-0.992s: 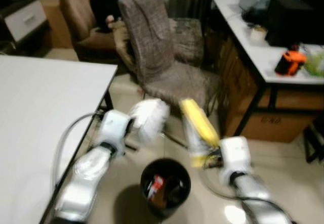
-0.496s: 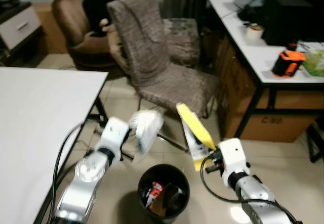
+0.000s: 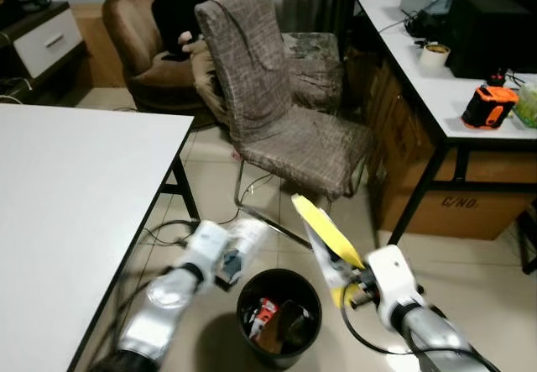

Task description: Picking trash to rubbish bin

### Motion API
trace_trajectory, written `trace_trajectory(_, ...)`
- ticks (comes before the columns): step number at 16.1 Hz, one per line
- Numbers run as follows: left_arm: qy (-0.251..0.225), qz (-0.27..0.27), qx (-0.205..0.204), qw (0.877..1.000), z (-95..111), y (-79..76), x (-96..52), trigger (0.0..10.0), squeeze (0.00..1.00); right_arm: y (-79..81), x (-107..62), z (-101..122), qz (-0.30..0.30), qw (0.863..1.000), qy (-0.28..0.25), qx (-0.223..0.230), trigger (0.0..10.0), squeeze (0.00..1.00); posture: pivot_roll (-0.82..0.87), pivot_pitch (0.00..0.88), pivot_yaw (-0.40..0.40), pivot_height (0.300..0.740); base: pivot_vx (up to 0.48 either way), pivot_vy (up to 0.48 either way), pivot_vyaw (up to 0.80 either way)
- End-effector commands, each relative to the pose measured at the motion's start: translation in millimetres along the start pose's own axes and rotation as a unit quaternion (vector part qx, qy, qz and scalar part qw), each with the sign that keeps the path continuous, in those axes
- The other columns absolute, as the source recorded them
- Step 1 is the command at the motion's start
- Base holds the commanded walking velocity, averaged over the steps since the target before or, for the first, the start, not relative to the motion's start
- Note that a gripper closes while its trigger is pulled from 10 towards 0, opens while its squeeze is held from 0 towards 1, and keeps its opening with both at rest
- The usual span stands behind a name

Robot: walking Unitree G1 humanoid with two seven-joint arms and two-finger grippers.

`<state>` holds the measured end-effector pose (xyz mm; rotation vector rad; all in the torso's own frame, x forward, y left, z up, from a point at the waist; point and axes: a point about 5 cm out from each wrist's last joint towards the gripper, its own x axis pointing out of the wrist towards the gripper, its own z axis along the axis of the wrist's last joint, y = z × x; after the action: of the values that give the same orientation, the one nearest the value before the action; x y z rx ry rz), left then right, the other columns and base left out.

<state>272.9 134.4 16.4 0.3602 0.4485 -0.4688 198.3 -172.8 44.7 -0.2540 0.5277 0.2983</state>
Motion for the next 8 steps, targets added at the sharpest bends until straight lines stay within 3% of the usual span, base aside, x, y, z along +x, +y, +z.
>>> trace_trajectory(1,0.008,-0.011,0.018,1.000,0.2,-2.8,8.0,10.0,0.00,-5.1,-8.5,2.4,-0.013,1.000,-0.001,-0.008,10.0,0.00,-0.17,0.054,0.072,0.740,0.000,0.000,0.00)
trace_trajectory(3,0.016,-0.008,0.012,1.000,3.8,-3.4,18.6,10.0,0.00,-5.8,-19.8,0.1,-0.018,1.000,0.004,-0.014,10.0,0.00,-0.20,0.075,0.084,0.740,0.000,0.000,0.00)
trace_trajectory(4,0.025,-0.011,0.014,1.000,11.1,-7.7,30.1,10.0,0.00,-2.4,-37.0,-2.6,-0.003,1.000,0.018,-0.022,10.0,0.00,-0.23,0.093,0.092,0.740,0.000,0.000,0.00)
trace_trajectory(8,0.025,-0.037,0.022,0.999,22.8,-25.0,42.3,10.0,0.00,-2.0,-68.4,-16.1,0.007,0.996,0.077,-0.032,10.0,0.00,-0.25,0.124,0.079,0.740,0.000,0.000,0.00)
